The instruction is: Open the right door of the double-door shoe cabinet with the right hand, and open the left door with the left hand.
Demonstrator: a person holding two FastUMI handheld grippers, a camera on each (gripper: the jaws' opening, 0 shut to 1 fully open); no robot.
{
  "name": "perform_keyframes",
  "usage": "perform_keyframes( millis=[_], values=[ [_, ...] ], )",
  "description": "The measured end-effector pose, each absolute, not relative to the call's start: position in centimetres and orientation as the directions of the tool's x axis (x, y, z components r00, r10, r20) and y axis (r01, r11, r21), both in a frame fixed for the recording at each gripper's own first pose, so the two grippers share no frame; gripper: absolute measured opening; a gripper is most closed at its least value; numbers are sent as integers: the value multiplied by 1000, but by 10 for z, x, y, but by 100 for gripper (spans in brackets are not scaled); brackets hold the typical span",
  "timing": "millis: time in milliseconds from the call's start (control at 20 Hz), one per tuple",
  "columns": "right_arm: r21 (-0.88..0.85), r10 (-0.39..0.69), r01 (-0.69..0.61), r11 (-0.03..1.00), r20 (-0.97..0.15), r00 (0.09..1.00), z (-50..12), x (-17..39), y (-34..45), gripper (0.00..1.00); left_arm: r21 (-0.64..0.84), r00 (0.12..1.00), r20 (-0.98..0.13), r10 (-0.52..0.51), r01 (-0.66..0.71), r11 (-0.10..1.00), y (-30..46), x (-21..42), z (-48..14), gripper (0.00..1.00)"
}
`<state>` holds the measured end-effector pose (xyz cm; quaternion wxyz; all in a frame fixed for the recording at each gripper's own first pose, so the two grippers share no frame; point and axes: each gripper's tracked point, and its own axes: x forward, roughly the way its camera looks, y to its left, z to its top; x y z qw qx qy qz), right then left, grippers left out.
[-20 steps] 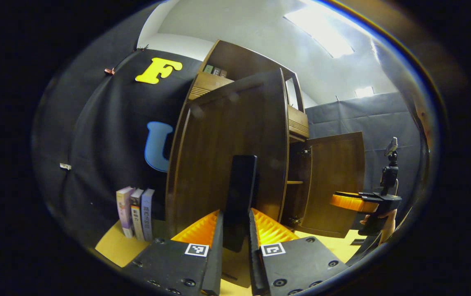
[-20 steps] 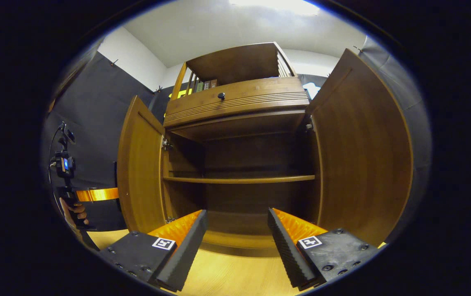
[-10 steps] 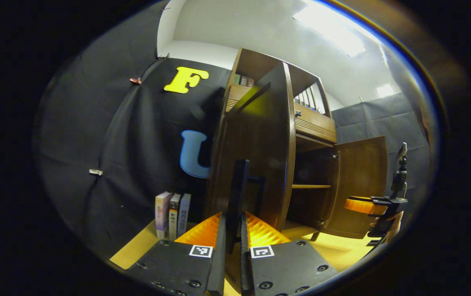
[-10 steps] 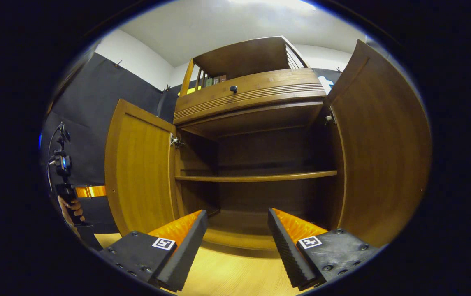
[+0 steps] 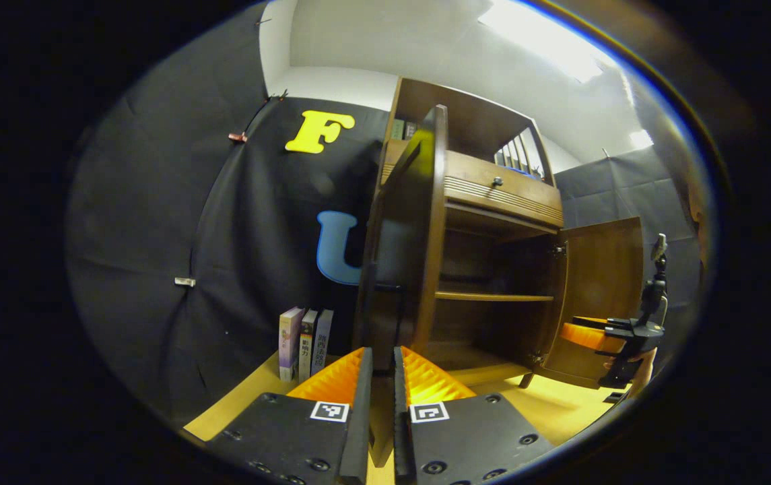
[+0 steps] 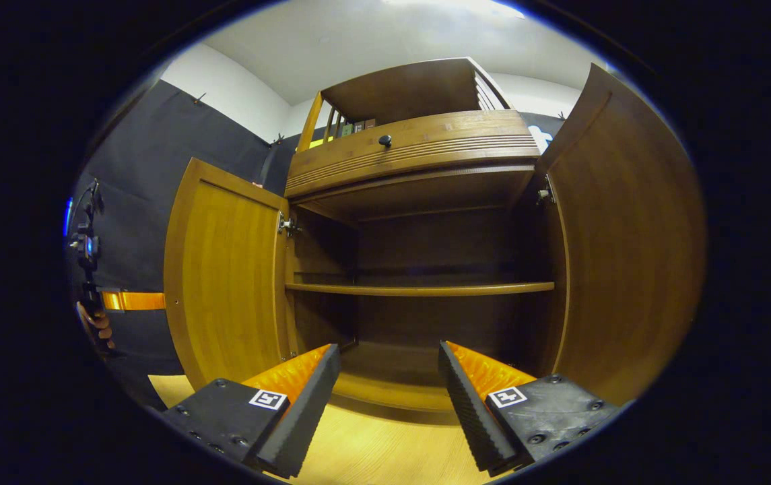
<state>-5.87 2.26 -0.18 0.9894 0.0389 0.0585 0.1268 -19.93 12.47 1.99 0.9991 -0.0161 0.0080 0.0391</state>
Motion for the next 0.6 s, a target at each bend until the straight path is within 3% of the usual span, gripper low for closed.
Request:
perform_keyframes(
  millis=[400,600],
  values=[
    [95,282,-272,958,-112,953,-10,-56,15,90,-82,981,-32,-193,190,978,9,-170,11,19],
    [80,206,-198,977,-113,972,-9,-50,-12,94,-54,996,-14,-87,86,995,16,-117,8,19]
  ],
)
